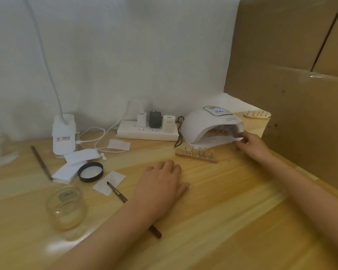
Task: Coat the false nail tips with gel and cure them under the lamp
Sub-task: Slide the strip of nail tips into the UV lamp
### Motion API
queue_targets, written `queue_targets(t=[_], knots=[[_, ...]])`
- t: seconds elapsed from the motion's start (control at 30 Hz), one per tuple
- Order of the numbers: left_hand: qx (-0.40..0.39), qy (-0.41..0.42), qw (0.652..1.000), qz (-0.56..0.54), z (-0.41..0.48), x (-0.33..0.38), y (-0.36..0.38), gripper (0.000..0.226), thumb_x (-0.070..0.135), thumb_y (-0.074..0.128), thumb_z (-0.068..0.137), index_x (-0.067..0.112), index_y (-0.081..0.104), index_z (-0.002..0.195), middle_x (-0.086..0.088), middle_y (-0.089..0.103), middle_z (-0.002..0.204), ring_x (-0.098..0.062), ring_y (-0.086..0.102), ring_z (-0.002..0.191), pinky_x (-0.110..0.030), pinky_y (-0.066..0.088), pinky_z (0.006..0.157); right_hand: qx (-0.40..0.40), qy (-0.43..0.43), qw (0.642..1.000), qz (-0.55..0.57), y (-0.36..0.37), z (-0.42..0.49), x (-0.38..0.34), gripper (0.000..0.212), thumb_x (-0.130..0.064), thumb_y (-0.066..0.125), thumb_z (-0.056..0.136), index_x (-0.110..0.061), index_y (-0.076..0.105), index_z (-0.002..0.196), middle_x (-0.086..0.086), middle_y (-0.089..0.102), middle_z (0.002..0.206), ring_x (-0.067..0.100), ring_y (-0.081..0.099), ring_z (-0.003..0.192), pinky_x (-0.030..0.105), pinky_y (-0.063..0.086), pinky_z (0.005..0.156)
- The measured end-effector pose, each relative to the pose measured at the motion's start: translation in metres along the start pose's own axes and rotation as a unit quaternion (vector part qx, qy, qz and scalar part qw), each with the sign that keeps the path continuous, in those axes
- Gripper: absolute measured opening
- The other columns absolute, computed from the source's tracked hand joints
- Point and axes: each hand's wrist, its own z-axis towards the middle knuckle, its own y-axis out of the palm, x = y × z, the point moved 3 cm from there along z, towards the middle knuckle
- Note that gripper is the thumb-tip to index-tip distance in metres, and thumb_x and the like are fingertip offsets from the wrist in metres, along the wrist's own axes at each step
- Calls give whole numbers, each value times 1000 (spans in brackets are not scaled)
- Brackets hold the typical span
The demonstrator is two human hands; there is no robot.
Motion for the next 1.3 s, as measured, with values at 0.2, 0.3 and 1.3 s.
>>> queue_targets(t=[0.2, 0.3, 1.3], knots=[[18, -8, 1000, -17, 1, -1, 2, 54, 56, 28, 101, 23, 36, 144, 2, 37, 147, -19, 39, 133, -35, 35, 102, 6, 76, 988, -133, 17, 33, -16, 44, -31, 52, 99, -25, 49, 143, 11, 58, 139, 32, 56, 123, 33, 42, 91], [21, -9, 1000, -20, 2, -2, 4, 54, 56, 28, 101, 23, 37, 143, 1, 36, 147, -20, 39, 133, -35, 35, 102, 40, 44, 990, -127, 18, 35, -20, 29, -27, 54, 98, -22, 62, 126, 12, 66, 122, 34, 60, 111, 35, 44, 80], [21, -6, 1000, -19, 1, -4, 4, 52, 54, 28, 102, 21, 40, 140, 0, 39, 144, -20, 42, 129, -38, 34, 100, -15, 136, 985, 106, 3, -19, -21, 27, -28, 64, 96, -12, 57, 74, 5, 55, 65, 14, 41, 49, 26, 27, 48]])
